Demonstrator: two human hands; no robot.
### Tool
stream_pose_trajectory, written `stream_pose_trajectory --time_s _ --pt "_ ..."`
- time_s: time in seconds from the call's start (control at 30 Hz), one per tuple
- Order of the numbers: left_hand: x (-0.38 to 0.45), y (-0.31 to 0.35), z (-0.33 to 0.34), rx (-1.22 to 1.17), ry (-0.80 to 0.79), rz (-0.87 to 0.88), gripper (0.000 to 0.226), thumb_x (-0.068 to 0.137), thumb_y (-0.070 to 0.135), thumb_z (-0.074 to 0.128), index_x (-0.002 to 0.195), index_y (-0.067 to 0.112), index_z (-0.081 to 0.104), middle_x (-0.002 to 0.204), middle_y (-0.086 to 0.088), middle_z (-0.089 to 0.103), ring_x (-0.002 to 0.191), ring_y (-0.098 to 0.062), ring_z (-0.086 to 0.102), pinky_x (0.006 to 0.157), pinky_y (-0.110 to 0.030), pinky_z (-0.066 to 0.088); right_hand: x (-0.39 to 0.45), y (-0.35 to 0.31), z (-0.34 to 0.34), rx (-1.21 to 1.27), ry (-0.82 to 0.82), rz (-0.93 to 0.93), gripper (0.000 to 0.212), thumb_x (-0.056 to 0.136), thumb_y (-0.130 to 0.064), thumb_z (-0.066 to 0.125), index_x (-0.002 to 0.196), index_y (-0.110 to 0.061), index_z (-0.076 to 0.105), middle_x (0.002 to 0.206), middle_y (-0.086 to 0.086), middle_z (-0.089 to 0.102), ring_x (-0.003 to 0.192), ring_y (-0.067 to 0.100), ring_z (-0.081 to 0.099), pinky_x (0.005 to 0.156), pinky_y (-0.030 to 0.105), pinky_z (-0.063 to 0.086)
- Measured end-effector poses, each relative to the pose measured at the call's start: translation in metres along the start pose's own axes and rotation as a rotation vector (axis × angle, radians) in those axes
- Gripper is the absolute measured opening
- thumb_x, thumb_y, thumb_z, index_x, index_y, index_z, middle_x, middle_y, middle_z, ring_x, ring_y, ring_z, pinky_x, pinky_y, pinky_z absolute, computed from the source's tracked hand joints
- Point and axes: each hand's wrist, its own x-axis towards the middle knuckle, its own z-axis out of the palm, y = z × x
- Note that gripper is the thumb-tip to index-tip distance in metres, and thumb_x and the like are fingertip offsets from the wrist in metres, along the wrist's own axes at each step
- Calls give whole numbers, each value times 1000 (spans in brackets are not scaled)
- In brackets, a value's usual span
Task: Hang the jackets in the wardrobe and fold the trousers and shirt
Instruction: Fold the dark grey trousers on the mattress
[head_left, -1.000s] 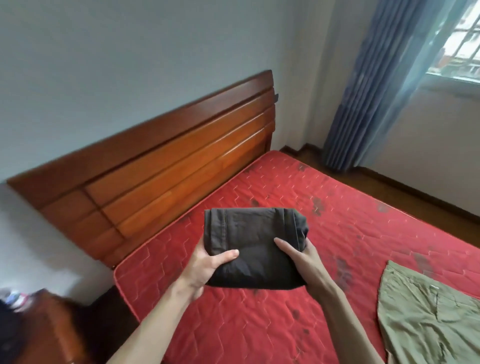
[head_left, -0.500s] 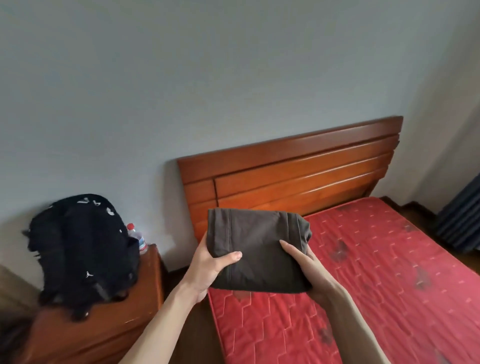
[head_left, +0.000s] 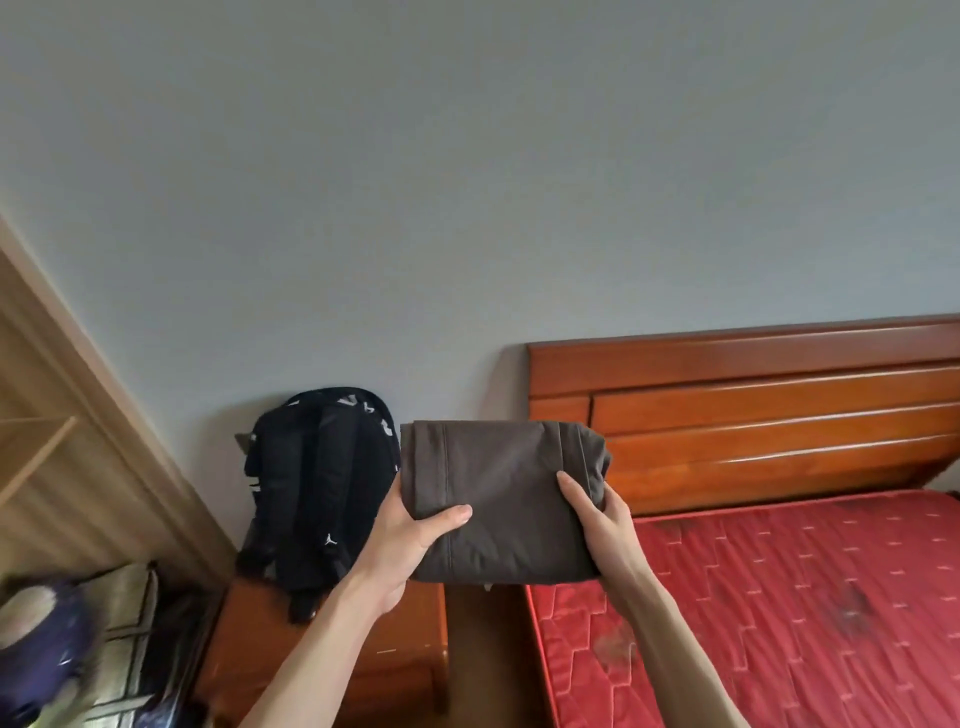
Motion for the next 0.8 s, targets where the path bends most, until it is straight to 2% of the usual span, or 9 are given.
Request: stream_pose_trajectory --time_s 0.13,0.27,0.43,0.6,0.67,0.73,0.8 --pt "12 8 -68 -26 93 2 80 66 33 98 135 38 59 121 11 74 115 -14 70 99 -40 57 25 2 74 -30 -61 -14 39 91 -47 78 120 -22 73 112 -3 80 104 14 77 78 22 61" --pt "14 19 -128 -52 197 -3 79 65 34 95 135 39 59 124 9 73 117 -17 69 101 -47 57 46 -1 142 -53 -138 -25 40 90 -50 79 117 -21 73 109 -2 80 101 15 77 78 24 62" --pt "15 29 -195 -96 327 -10 80 60 38 98 131 37 62 117 11 76 106 -11 74 91 -39 61 70 -8 220 -93 -223 -60 35 91 -45 78 116 -22 72 102 -5 81 95 13 78 71 21 61" --pt "17 30 -253 -114 478 -9 95 46 51 103 131 37 63 118 9 77 110 -13 74 95 -43 60 95 1 293 -104 -317 -73 31 91 -43 79 114 -25 72 98 -6 81 89 13 78 68 24 62" --pt "17 30 -275 -111 544 -7 95 48 51 102 132 35 64 119 8 76 111 -14 73 96 -43 60 106 7 322 -106 -351 -66 30 89 -45 80 113 -28 72 98 -6 81 89 14 78 70 29 64" --pt "16 31 -295 -112 618 3 86 52 48 100 129 36 65 116 12 77 108 -10 73 89 -34 61 116 14 352 -114 -399 -52 32 88 -47 81 115 -31 73 101 -7 81 93 15 78 77 36 64" --pt "13 34 -313 -112 697 16 76 55 44 98 124 38 66 113 15 77 103 -4 74 80 -24 59 125 18 382 -121 -461 -46 37 87 -48 82 117 -28 73 103 -7 81 95 14 78 81 36 63"
